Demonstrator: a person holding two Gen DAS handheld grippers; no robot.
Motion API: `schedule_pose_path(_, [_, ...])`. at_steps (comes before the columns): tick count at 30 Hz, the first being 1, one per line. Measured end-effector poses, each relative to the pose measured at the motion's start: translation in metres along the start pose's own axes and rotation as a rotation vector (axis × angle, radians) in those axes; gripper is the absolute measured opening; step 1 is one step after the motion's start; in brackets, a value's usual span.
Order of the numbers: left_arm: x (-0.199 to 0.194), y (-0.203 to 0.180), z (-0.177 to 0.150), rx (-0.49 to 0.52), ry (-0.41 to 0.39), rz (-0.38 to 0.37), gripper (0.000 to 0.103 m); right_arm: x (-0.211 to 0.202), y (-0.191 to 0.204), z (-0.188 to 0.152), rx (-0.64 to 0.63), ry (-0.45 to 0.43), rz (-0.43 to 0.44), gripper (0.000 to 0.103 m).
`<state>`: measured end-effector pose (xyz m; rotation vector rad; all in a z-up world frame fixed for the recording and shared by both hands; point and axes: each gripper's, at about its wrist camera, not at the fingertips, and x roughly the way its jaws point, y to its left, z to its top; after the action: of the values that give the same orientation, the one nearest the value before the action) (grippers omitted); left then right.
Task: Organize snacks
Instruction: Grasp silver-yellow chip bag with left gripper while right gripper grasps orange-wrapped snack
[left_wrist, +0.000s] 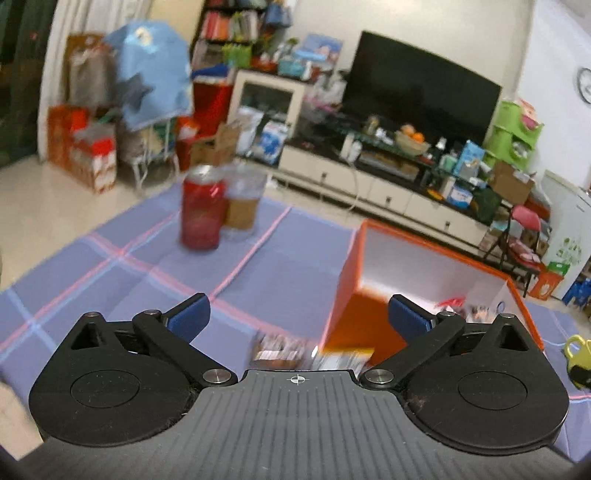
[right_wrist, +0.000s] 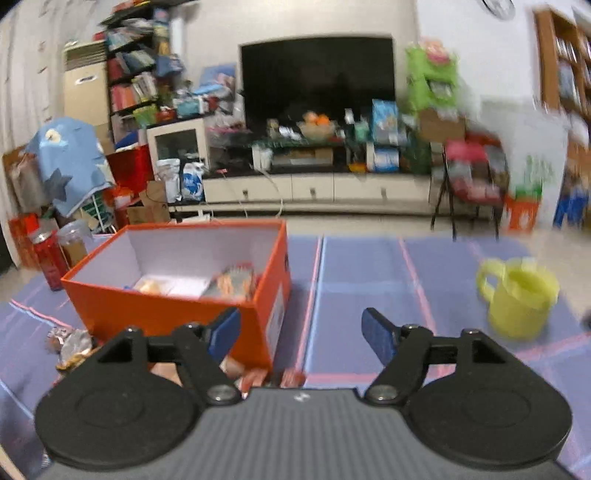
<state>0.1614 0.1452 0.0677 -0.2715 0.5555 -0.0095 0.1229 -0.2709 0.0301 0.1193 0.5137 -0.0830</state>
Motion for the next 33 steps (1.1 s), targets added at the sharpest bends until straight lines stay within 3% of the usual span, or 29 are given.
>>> schedule_pose_path(6, [0.018, 0.034, 0.002, 0.054, 0.026, 0.018, 0.087, 0.041, 0.009, -0.023, 0.038, 0.135, 0.065, 0.083])
schedule_pose_path(9, [0.041, 0.039, -0.005, 0.081, 0.084, -0.001, 0.087, 0.054, 0.019, -0.027, 0.008, 0.165, 0.059, 0.093])
schedule_pose_path(11, [0.058, 0.038, -0.012, 0.084, 0.122, 0.013, 0.085, 0.061, 0.025, -0.028, -0.023, 0.183, 0.060, 0.093])
schedule_pose_path(14, [0.066, 0.028, -0.016, 0.095, 0.137, -0.021, 0.083, 0.072, 0.027, -0.031, -0.029, 0.206, 0.050, 0.093])
schedule_pose_path(17, [0.067, -0.001, -0.023, 0.240, 0.109, -0.101, 0.085, 0.078, 0.021, -0.030, 0.005, 0.217, 0.048, 0.093])
schedule_pose_path(19, [0.075, -0.017, -0.032, 0.300, 0.134, -0.095, 0.085, 0.078, 0.016, -0.030, 0.031, 0.227, 0.053, 0.093])
schedule_pose_path(22, [0.093, -0.034, -0.048, 0.325, 0.227, -0.100, 0.083, 0.078, 0.017, -0.031, 0.023, 0.212, 0.046, 0.093])
schedule_pose_path(24, [0.100, -0.040, -0.054, 0.336, 0.244, -0.076, 0.082, 0.077, 0.017, -0.030, 0.011, 0.199, 0.050, 0.093])
schedule_pose_path(27, [0.107, -0.039, -0.057, 0.310, 0.255, -0.070, 0.078, 0.076, 0.016, -0.032, 0.010, 0.198, 0.078, 0.093])
schedule_pose_path(30, [0.115, -0.029, -0.055, 0.218, 0.279, -0.122, 0.074, 0.077, 0.011, -0.034, 0.034, 0.207, 0.096, 0.093])
schedule_pose_path(33, [0.124, -0.025, -0.055, 0.130, 0.319, -0.153, 0.059, 0.079, 0.006, -0.033, 0.083, 0.217, 0.127, 0.093])
